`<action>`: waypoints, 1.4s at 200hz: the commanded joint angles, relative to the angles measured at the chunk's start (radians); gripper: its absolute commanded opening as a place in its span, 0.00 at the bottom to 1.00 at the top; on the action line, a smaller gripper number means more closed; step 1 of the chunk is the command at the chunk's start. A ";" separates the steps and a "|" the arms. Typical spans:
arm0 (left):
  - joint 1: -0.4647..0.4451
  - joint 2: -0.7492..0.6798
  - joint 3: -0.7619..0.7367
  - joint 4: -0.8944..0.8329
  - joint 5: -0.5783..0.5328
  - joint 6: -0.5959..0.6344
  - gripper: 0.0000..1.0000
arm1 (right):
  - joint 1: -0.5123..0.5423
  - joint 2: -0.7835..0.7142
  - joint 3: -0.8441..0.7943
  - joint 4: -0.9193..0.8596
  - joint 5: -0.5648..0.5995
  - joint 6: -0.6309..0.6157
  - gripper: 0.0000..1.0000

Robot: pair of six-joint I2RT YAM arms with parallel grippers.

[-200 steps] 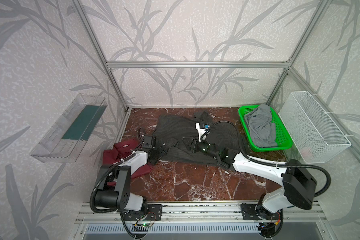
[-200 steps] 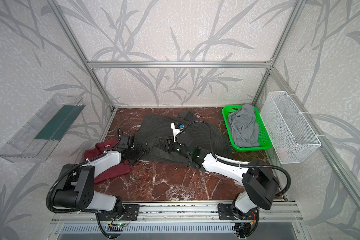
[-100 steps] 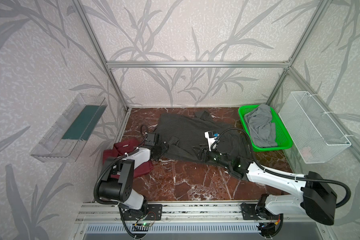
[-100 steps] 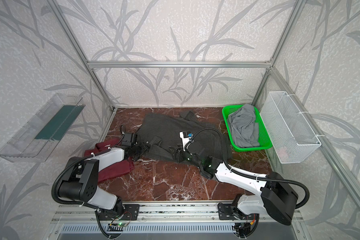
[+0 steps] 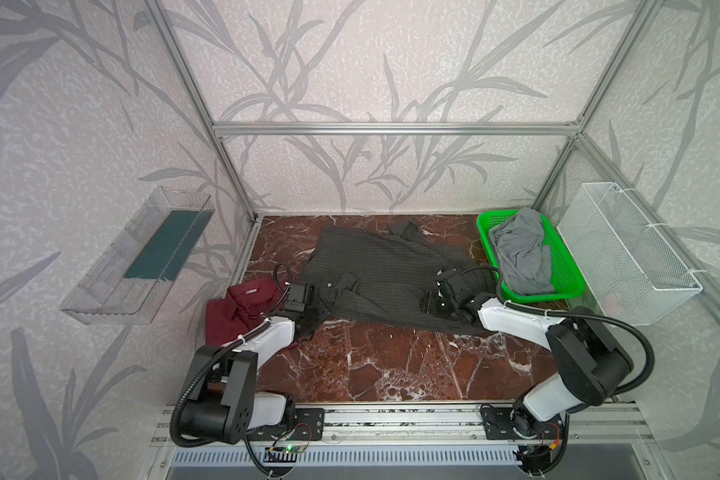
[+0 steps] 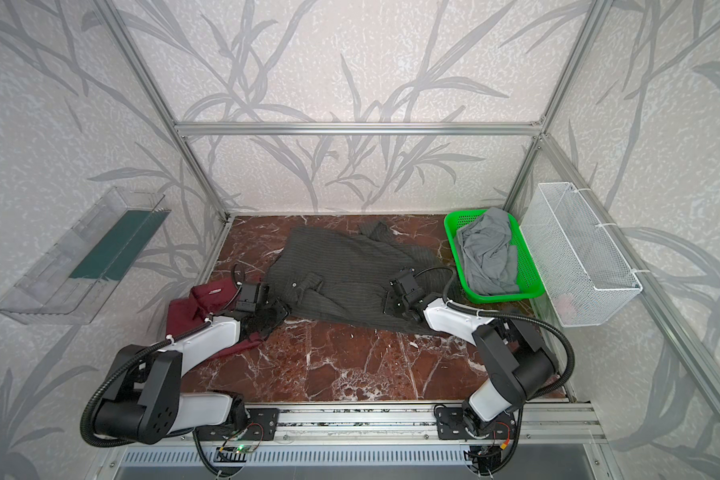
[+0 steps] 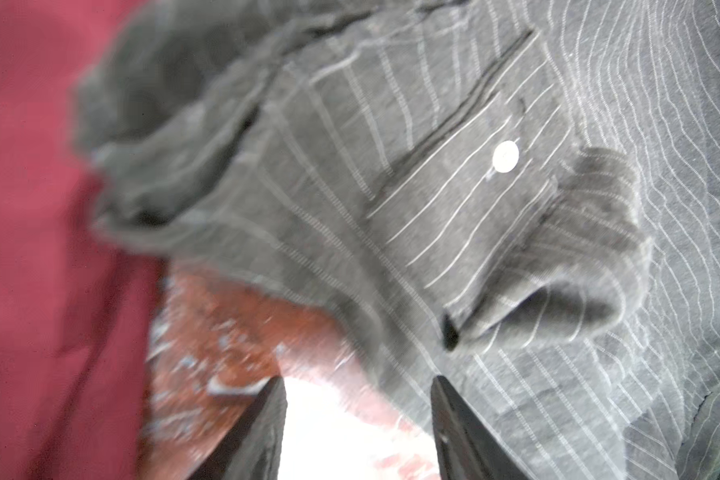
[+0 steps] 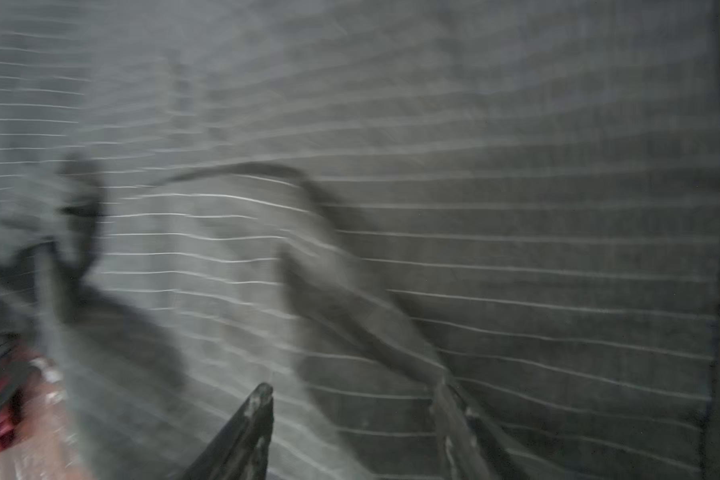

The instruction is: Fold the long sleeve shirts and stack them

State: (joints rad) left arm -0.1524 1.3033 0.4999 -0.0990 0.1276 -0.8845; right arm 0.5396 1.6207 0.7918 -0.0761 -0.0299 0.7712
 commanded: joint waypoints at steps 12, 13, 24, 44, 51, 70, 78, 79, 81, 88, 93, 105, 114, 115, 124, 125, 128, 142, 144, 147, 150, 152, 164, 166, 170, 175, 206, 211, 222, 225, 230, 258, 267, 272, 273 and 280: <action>-0.010 -0.103 -0.067 -0.055 -0.012 -0.019 0.57 | -0.049 0.015 -0.012 -0.109 -0.066 0.078 0.61; -0.011 -0.107 -0.069 -0.057 -0.012 -0.020 0.57 | -0.049 0.012 -0.014 -0.109 -0.065 0.078 0.61; -0.015 -0.163 -0.092 -0.086 -0.013 -0.025 0.57 | -0.049 -0.019 -0.039 -0.123 -0.048 0.082 0.61; -0.028 -0.295 -0.128 -0.158 -0.014 -0.043 0.57 | -0.049 -0.084 -0.096 -0.153 -0.023 0.069 0.62; -0.034 -0.347 -0.138 -0.190 -0.016 -0.049 0.57 | -0.050 -0.104 -0.117 -0.167 -0.020 0.059 0.61; -0.046 -0.490 -0.139 -0.300 -0.031 -0.051 0.57 | -0.049 -0.170 -0.182 -0.206 -0.006 0.029 0.61; -0.049 -0.542 -0.138 -0.341 -0.038 -0.050 0.57 | -0.050 -0.202 -0.211 -0.222 0.002 0.017 0.61; -0.049 -0.546 -0.138 -0.347 -0.039 -0.050 0.57 | -0.049 -0.206 -0.215 -0.224 0.004 0.016 0.61; -0.049 -0.558 -0.137 -0.355 -0.039 -0.050 0.57 | -0.049 -0.214 -0.222 -0.229 0.006 0.013 0.61; -0.050 -0.589 -0.132 -0.386 -0.042 -0.050 0.57 | -0.049 -0.247 -0.247 -0.245 0.014 0.008 0.61; -0.050 -0.605 -0.128 -0.403 -0.043 -0.048 0.57 | -0.050 -0.272 -0.264 -0.255 0.017 0.003 0.61; -0.050 -0.619 -0.110 -0.431 -0.042 -0.036 0.57 | -0.050 -0.329 -0.301 -0.273 0.019 -0.003 0.61; -0.052 -0.604 -0.098 -0.431 -0.040 -0.016 0.57 | -0.051 -0.366 -0.319 -0.283 0.022 -0.013 0.61; -0.052 -0.601 -0.096 -0.432 -0.042 -0.012 0.58 | -0.051 -0.370 -0.322 -0.283 0.022 -0.013 0.61; -0.053 -0.564 -0.071 -0.431 -0.046 0.019 0.58 | -0.050 -0.400 -0.337 -0.276 0.027 -0.023 0.61; -0.053 -0.557 -0.068 -0.430 -0.046 0.024 0.58 | -0.050 -0.403 -0.338 -0.273 0.027 -0.025 0.61; -0.054 -0.541 -0.059 -0.428 -0.048 0.035 0.58 | -0.050 -0.409 -0.342 -0.270 0.025 -0.033 0.61; -0.060 -0.444 -0.005 -0.425 -0.045 0.077 0.58 | -0.051 -0.424 -0.323 -0.282 0.002 -0.061 0.61; -0.061 -0.432 0.002 -0.424 -0.044 0.085 0.58 | -0.051 -0.424 -0.319 -0.289 -0.003 -0.066 0.61; -0.066 -0.410 0.015 -0.422 -0.042 0.094 0.58 | -0.051 -0.424 -0.306 -0.300 -0.008 -0.072 0.61; -0.070 -0.393 0.027 -0.419 -0.044 0.103 0.58 | -0.051 -0.424 -0.295 -0.310 -0.015 -0.082 0.62; -0.075 -0.381 0.033 -0.417 -0.045 0.109 0.58 | -0.051 -0.424 -0.287 -0.318 -0.020 -0.088 0.62; -0.099 -0.313 0.075 -0.403 -0.054 0.128 0.59 | -0.050 -0.421 -0.245 -0.351 -0.042 -0.119 0.62; -0.103 -0.303 0.081 -0.399 -0.055 0.131 0.59 | -0.050 -0.422 -0.239 -0.355 -0.046 -0.125 0.62; -0.114 -0.282 0.094 -0.388 -0.054 0.139 0.59 | -0.050 -0.424 -0.230 -0.360 -0.052 -0.125 0.62; -0.126 -0.256 0.111 -0.382 -0.057 0.148 0.59 | -0.051 -0.428 -0.219 -0.361 -0.062 -0.141 0.62; -0.206 -0.075 0.256 -0.367 -0.064 0.205 0.59 | -0.049 -0.482 -0.172 -0.385 -0.073 -0.210 0.64; -0.216 -0.042 0.278 -0.367 -0.058 0.212 0.59 | -0.049 -0.494 -0.164 -0.394 -0.069 -0.219 0.64; -0.241 0.027 0.327 -0.371 -0.055 0.224 0.59 | -0.049 -0.518 -0.154 -0.402 -0.058 -0.230 0.64; -0.250 0.045 0.338 -0.372 -0.057 0.227 0.59 | -0.049 -0.524 -0.150 -0.405 -0.057 -0.234 0.64; -0.265 0.070 0.355 -0.366 -0.060 0.232 0.59 | -0.049 -0.534 -0.147 -0.407 -0.059 -0.242 0.64; -0.341 0.198 0.440 -0.379 -0.086 0.259 0.59 | -0.047 -0.571 -0.142 -0.414 -0.066 -0.262 0.65; -0.350 0.230 0.456 -0.392 -0.092 0.271 0.59 | -0.048 -0.577 -0.141 -0.418 -0.069 -0.270 0.65; -0.352 0.245 0.462 -0.397 -0.097 0.278 0.58 | -0.048 -0.580 -0.142 -0.422 -0.068 -0.273 0.65; -0.353 0.248 0.462 -0.398 -0.099 0.280 0.58 | -0.048 -0.580 -0.142 -0.422 -0.069 -0.274 0.65; -0.353 0.264 0.468 -0.406 -0.115 0.286 0.58 | -0.047 -0.584 -0.144 -0.424 -0.074 -0.280 0.65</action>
State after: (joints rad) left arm -0.4934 1.5169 0.9321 -0.4564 0.0669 -0.6464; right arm 0.4908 1.0561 0.6270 -0.4557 -0.0902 0.5323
